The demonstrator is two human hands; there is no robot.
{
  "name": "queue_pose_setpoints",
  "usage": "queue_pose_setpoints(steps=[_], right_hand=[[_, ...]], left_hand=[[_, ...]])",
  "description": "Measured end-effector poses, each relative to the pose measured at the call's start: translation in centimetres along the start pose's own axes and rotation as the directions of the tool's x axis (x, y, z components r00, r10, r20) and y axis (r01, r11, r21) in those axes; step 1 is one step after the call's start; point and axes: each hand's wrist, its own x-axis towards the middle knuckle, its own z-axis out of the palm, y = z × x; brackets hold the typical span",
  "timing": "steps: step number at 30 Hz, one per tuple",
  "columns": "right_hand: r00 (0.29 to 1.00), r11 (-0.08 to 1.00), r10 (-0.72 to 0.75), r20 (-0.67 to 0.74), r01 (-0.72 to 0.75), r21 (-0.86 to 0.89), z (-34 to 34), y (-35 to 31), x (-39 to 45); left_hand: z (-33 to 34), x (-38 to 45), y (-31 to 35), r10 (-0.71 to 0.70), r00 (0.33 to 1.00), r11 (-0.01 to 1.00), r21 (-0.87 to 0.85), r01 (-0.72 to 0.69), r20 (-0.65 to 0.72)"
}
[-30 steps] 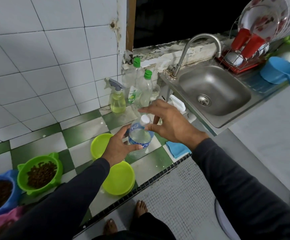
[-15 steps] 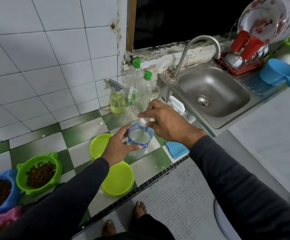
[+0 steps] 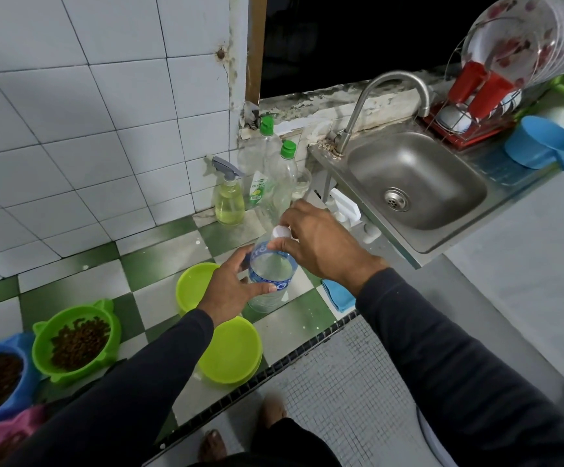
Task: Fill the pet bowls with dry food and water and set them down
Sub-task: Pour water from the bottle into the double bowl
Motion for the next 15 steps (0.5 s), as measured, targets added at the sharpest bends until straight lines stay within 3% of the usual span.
queue_pose_setpoints(steps=[3,10,15], right_hand=[[0.999,0.999,0.022,-0.024,-0.022,-0.028,0.2,-0.3,0.1],[0.995,0.993,-0.103,0.015,0.101,0.067,-0.2,-0.1,-0.3],[0.996,0.997,0.071,-0.060,-0.073,-0.026,1.0,-0.2,-0.2]], left_hand=[[-0.2,0.0,-0.1,0.000,1.000,1.000,-0.009,0.000,0.003],[-0.1,-0.2,-0.1,0.001,1.000,0.999,-0.037,-0.001,0.004],[0.0,-0.2,-0.1,0.003,1.000,1.000,-0.009,-0.002,0.010]])
